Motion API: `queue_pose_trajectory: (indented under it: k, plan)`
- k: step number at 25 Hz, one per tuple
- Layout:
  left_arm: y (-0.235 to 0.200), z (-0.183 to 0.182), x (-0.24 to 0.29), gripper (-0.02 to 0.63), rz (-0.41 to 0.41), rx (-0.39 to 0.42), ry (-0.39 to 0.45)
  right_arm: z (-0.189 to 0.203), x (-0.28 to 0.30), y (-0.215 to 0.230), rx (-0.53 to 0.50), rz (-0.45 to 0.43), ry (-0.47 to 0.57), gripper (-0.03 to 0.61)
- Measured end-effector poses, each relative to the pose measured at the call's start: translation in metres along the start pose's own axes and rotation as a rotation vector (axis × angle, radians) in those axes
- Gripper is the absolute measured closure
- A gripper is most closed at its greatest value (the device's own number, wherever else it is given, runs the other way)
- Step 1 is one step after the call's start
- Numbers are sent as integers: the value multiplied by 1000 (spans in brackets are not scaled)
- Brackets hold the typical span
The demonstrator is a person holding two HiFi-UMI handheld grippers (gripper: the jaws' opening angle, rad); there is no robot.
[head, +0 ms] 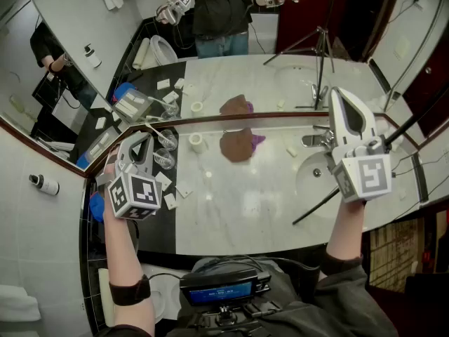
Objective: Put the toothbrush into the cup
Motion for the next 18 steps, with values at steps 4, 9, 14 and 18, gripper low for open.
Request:
queue_pose_trajectory:
  k: [4, 9, 14, 18]
  plan:
    - [3, 4, -8, 611, -8, -169, -24, 20, 10, -7, 68, -64, -15, 572]
    - [-2, 28, -28, 611, -10, -397, -56, 51, 33, -23, 168, -134, -3, 572]
    - [-14, 80, -50, 611, -71, -527, -121, 78, 67, -74, 247, -234, -23, 572]
    - [-15, 128, -55, 611, -96, -662, -133, 96, 96, -131, 276, -333, -92, 572]
Point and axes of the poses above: the fingertips, and each gripper's own axes: x forward along the fingers, y to its right, z out of its underside, the point moved 6 cm from there along -x, backward along the fingers, and after that the axes turned 12 degrees about -z, right-handed, at the moved point
